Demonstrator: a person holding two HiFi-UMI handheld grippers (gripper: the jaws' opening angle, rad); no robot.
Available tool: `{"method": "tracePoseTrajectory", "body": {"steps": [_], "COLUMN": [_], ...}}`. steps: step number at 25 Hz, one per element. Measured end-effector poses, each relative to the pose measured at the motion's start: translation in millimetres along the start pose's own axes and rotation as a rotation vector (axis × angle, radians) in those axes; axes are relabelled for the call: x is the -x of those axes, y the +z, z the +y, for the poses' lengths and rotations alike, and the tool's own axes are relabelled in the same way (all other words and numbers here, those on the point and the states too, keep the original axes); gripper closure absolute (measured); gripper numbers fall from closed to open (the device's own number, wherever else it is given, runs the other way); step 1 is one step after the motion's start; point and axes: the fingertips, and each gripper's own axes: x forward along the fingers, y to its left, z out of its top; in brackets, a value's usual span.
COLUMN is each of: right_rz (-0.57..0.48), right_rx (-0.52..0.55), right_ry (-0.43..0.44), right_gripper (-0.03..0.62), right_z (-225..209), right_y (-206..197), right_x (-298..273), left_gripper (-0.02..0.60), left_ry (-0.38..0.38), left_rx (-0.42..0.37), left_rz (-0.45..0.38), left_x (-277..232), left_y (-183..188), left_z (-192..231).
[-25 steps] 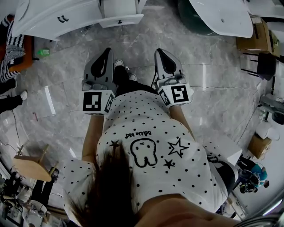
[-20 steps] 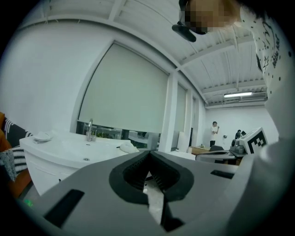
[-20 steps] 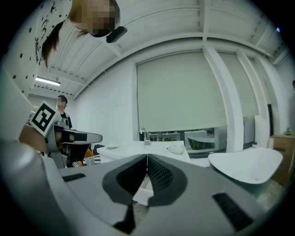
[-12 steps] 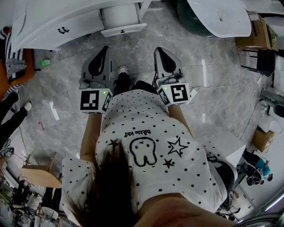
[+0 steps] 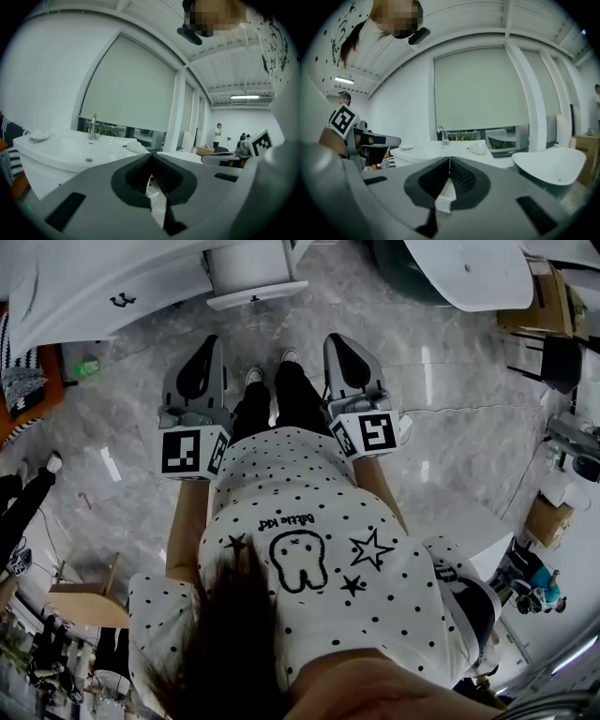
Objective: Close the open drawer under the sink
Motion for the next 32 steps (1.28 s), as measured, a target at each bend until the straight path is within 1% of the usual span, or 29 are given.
{"method": "tracePoseTrajectory", "body": {"steps": [4,7,15,17,22,27,29,32], "right_rz": [0.022,0.022,0.005,-0.002,-0.021,-0.038,-0.036,-0.033], "right_rx": [-0.004,0.004,0.039,0.045,0.057,0.073,0.078,0.084], "right_ry": [0.020,0.044,0.110,0.128,0.177,0.206,0.213,0.214], "right_gripper": [0.580,0.579,0.580,0.580,0.579,0.579,0.580,0.580], "right_z": [-13,-24,-65,-73,-93,-110,-117,-125], "right_y": [-3,2,16,20,26,29,28,27], "right_x": [-13,-27,-54,-61,-76,-79,-80,-79], "left_gripper": [0.577,0.577,0.577,0.577,0.577,0.577,0.577,0.577], "left_ry": [0.016,0.040,0.105,0.131,0.225,0.301,0.313,0.307], "left_rx": [0.007,0.008,0.020,0.019,0.002,-0.007,0.005,0.019], "left_rz": [0.001,0.003,-0.040,-0.055,-0.102,-0.134,-0.142,-0.147], "left_x": [-16,-28,-64,-72,-84,-86,-89,-95], "left_y": [0,3,15,20,34,38,35,31], "left_z": [0,3,-4,-2,9,14,12,4]}}
